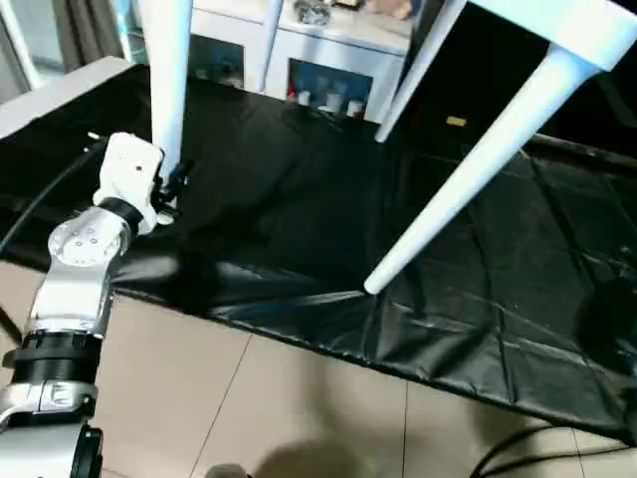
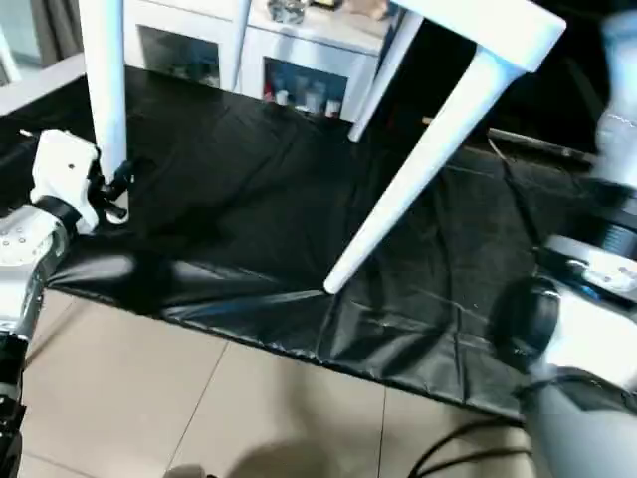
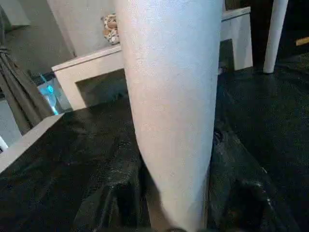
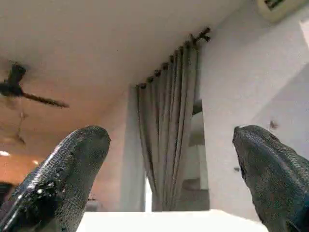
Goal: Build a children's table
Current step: Flip table
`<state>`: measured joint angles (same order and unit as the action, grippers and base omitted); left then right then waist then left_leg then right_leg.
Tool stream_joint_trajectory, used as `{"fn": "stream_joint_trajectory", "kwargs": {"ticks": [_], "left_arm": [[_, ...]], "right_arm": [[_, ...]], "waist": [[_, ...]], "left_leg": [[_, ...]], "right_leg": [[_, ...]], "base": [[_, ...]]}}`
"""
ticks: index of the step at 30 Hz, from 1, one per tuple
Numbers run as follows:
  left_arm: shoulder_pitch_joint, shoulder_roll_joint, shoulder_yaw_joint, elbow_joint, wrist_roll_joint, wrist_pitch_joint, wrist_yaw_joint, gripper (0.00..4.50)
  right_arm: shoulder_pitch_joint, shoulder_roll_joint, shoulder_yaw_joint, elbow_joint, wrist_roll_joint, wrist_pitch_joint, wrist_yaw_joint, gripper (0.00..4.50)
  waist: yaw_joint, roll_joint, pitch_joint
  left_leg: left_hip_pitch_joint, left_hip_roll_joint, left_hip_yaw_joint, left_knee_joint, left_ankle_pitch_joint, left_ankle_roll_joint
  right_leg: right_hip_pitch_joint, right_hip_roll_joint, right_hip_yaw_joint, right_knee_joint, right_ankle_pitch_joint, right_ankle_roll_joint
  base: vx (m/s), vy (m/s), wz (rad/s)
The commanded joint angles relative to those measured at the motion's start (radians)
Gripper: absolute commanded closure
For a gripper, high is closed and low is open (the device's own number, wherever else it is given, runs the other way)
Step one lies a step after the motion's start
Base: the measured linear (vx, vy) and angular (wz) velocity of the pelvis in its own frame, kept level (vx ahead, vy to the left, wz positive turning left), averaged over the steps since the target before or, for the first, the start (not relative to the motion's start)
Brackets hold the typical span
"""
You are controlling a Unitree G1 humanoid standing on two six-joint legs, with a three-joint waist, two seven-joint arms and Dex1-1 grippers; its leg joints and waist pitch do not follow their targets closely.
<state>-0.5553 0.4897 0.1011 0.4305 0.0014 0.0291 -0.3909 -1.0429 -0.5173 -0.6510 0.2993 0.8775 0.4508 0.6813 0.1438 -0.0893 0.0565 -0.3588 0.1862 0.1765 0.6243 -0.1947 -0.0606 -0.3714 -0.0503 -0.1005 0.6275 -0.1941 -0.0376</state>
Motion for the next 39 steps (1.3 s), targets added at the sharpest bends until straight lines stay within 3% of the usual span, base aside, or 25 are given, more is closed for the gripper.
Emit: {"fn": "stream_joint_trajectory", "kwargs": {"ticks": [1, 2, 5, 8, 9, 11, 12, 13, 14, 15, 17, 20, 22, 24, 32, 35, 39], "left_arm": [[0.021, 0.003, -0.097, 0.018, 0.069, -0.001, -0.053, 3.00], [0.023, 0.003, -0.098, 0.023, 0.070, -0.005, -0.054, 3.00], [0.024, 0.005, -0.099, 0.031, 0.071, -0.010, -0.057, 3.00], [0.026, 0.007, -0.102, 0.040, 0.070, -0.013, -0.060, 3.00], [0.026, 0.007, -0.102, 0.040, 0.070, -0.013, -0.061, 3.00], [0.027, 0.008, -0.103, 0.044, 0.069, -0.013, -0.063, 3.00], [0.027, 0.009, -0.104, 0.048, 0.069, -0.014, -0.065, 3.00], [0.027, 0.009, -0.104, 0.048, 0.069, -0.014, -0.065, 3.00], [0.027, 0.009, -0.105, 0.051, 0.069, -0.015, -0.067, 3.00], [0.028, 0.009, -0.110, 0.054, 0.069, -0.017, -0.070, 3.00], [0.028, 0.007, -0.112, 0.056, 0.069, -0.017, -0.072, 3.00], [0.030, 0.005, -0.117, 0.058, 0.068, -0.018, -0.077, 3.00], [0.031, 0.004, -0.119, 0.059, 0.068, -0.018, -0.078, 3.00], [0.036, 0.002, -0.127, 0.062, 0.070, -0.020, -0.085, 3.00], [0.038, -0.002, -0.141, 0.086, 0.079, -0.027, -0.096, 3.00], [0.041, -0.011, -0.156, 0.093, 0.083, -0.027, -0.107, 3.00], [0.044, -0.033, -0.182, 0.108, 0.088, -0.029, -0.123, 3.00]], "right_arm": [[0.060, -0.036, -0.062, 0.022, 0.072, 0.064, 0.055, 0.00], [0.126, -0.056, -0.119, 0.037, 0.129, 0.108, 0.105, 0.00], [0.204, -0.067, -0.192, 0.066, 0.181, 0.136, 0.151, 0.00], [0.346, -0.079, -0.174, 0.068, 0.138, 0.142, 0.234, 0.00], [0.354, -0.079, -0.170, 0.067, 0.136, 0.144, 0.239, 0.00], [0.437, -0.081, -0.102, 0.063, 0.076, 0.138, 0.284, 0.00], [0.492, -0.082, -0.036, 0.060, 0.025, 0.128, 0.303, 0.00], [0.492, -0.082, -0.036, 0.060, 0.025, 0.128, 0.303, 0.00], [0.525, -0.078, 0.017, 0.057, -0.022, 0.104, 0.306, 0.00], [0.576, -0.065, 0.106, 0.050, -0.090, 0.070, 0.317, 0.00], [0.603, -0.041, 0.178, 0.033, -0.130, 0.057, 0.322, 0.00], [0.610, -0.011, 0.231, 0.013, -0.159, 0.060, 0.317, 0.00], [0.612, 0.002, 0.255, 0.020, -0.187, 0.038, 0.320, 0.00], [0.599, 0.046, 0.322, 0.071, -0.262, -0.023, 0.318, 0.00], [0.572, 0.141, 0.450, 0.056, -0.270, -0.041, 0.378, 0.00], [0.541, 0.174, 0.451, 0.110, -0.305, -0.089, 0.344, 0.00], [0.517, 0.213, 0.452, 0.149, -0.336, -0.145, 0.303, 0.00]], "waist": [[-0.009, 0.033, -0.065], [-0.007, 0.038, -0.063], [-0.006, 0.027, -0.068], [-0.004, 0.028, -0.065], [-0.005, 0.026, -0.065], [-0.006, 0.027, -0.060], [-0.008, 0.027, -0.060], [-0.007, 0.029, -0.059], [-0.009, 0.028, -0.058], [-0.008, 0.028, -0.060], [-0.011, 0.031, -0.058], [-0.011, 0.029, -0.061], [-0.009, 0.034, -0.060], [-0.008, 0.037, -0.062], [-0.008, 0.040, -0.062], [-0.011, 0.041, -0.063], [-0.007, 0.048, -0.060]], "left_leg": [[0.029, 0.060, -0.025, -0.087, -0.244, -0.041], [0.029, 0.062, -0.026, -0.088, -0.246, -0.040], [0.028, 0.058, -0.024, -0.083, -0.240, -0.032], [0.024, 0.058, -0.027, -0.085, -0.234, -0.021], [0.024, 0.059, -0.028, -0.085, -0.234, -0.019], [0.027, 0.058, -0.028, -0.085, -0.256, -0.018], [0.025, 0.056, -0.029, -0.086, -0.259, -0.017], [0.031, 0.057, -0.030, -0.085, -0.279, -0.019], [0.030, 0.056, -0.031, -0.086, -0.283, -0.019], [0.029, 0.057, -0.032, -0.086, -0.281, -0.023], [0.031, 0.060, -0.036, -0.089, -0.304, -0.024], [0.032, 0.063, -0.039, -0.090, -0.309, -0.028], [0.032, 0.067, -0.038, -0.092, -0.300, -0.032], [0.031, 0.069, -0.039, -0.095, -0.304, -0.043], [0.031, 0.072, -0.038, -0.101, -0.312, -0.056], [0.030, 0.072, -0.039, -0.101, -0.318, -0.066], [0.043, 0.073, -0.037, -0.101, -0.358, -0.081]], "right_leg": [[0.029, -0.110, 0.067, -0.085, -0.233, -0.124], [0.027, -0.112, 0.067, -0.086, -0.233, -0.125], [0.034, -0.115, 0.062, -0.088, -0.251, -0.132], [0.034, -0.117, 0.060, -0.096, -0.299, -0.119], [0.033, -0.116, 0.059, -0.096, -0.300, -0.119], [0.031, -0.117, 0.058, -0.104, -0.342, -0.112], [0.032, -0.118, 0.057, -0.104, -0.359, -0.110], [0.028, -0.120, 0.056, -0.112, -0.402, -0.097], [0.029, -0.120, 0.055, -0.113, -0.416, -0.095], [0.028, -0.121, 0.054, -0.115, -0.429, -0.088], [0.025, -0.122, 0.052, -0.117, -0.438, -0.086], [0.025, -0.122, 0.051, -0.111, -0.410, -0.098], [0.024, -0.124, 0.056, -0.106, -0.369, -0.114], [0.025, -0.126, 0.057, -0.100, -0.336, -0.125], [0.028, -0.128, 0.062, -0.090, -0.267, -0.151], [0.027, -0.131, 0.063, -0.090, -0.280, -0.149], [0.017, -0.130, 0.065, -0.097, -0.302, -0.151]], "base": [[0.000, 0.000, 0.00], [0.000, 0.000, 0.00], [0.000, 0.000, 0.00], [0.000, 0.000, 0.00], [0.000, 0.000, 0.00], [0.000, 0.000, 0.00], [0.000, 0.000, 0.00], [0.000, 0.000, 0.00], [0.000, 0.000, 0.00], [0.000, 0.000, 0.00], [0.000, 0.000, 0.00], [0.000, 0.000, 0.00], [0.000, 0.000, 0.00], [0.000, 0.000, 0.00], [0.000, 0.000, 0.00], [0.000, 0.000, 0.00], [0.000, 0.000, 0.00]]}}
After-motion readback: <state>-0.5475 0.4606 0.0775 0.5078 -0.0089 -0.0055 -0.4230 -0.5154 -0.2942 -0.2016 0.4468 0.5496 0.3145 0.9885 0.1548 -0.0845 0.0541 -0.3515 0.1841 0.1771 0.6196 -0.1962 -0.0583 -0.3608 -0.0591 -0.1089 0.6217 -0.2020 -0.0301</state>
